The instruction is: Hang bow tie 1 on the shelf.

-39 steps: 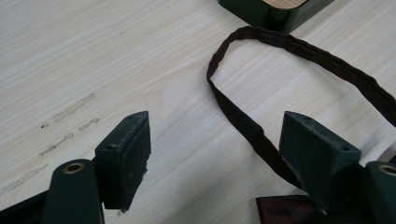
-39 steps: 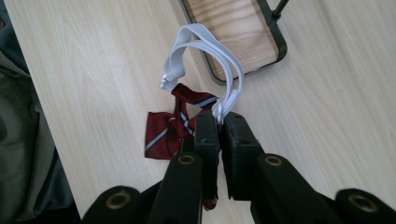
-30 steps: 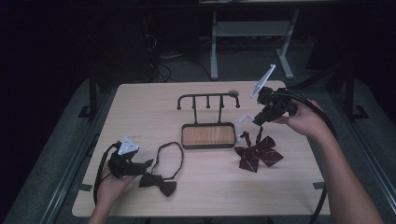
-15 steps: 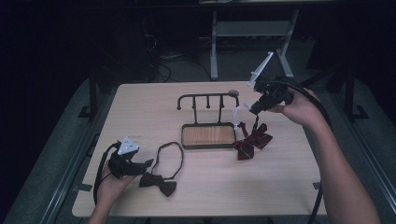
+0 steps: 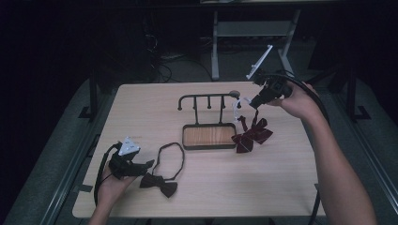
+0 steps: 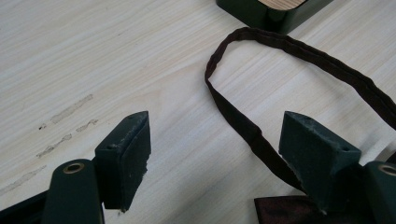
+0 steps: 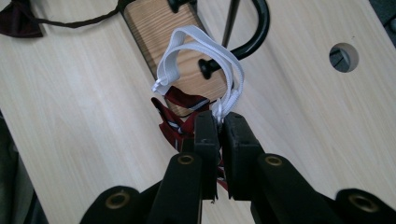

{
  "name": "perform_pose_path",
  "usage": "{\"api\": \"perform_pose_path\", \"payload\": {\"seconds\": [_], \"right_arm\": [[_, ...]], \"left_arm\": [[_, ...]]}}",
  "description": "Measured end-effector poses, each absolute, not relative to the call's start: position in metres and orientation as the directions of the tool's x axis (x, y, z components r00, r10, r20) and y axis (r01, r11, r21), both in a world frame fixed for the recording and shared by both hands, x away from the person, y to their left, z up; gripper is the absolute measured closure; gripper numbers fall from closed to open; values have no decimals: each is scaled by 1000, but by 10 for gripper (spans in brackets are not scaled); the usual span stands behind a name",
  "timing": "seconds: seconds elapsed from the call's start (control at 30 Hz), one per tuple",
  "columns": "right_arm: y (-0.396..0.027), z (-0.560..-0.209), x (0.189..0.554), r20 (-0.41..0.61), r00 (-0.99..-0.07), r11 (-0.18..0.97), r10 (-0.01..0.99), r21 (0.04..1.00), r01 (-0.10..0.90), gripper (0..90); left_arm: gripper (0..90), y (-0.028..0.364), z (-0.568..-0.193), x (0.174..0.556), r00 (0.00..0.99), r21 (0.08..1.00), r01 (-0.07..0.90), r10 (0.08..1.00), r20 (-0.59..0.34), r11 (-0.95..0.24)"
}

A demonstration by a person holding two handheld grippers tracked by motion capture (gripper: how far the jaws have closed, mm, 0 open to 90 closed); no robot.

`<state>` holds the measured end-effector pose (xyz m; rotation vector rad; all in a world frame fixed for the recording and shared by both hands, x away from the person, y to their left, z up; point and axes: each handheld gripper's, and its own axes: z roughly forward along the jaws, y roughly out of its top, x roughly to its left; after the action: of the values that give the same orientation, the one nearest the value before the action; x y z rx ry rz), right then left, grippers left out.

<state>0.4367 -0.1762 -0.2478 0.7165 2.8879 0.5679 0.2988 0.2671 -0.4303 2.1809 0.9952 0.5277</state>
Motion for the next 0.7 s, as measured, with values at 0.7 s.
{"api": "perform_pose_path", "payload": {"seconds": [0.7], "right_arm": [[-176,-261,460,15,-853,788,522,375,488,843]], "left_arm": [[255,267,-430,299,630,719,500,773,81,-483]]}}
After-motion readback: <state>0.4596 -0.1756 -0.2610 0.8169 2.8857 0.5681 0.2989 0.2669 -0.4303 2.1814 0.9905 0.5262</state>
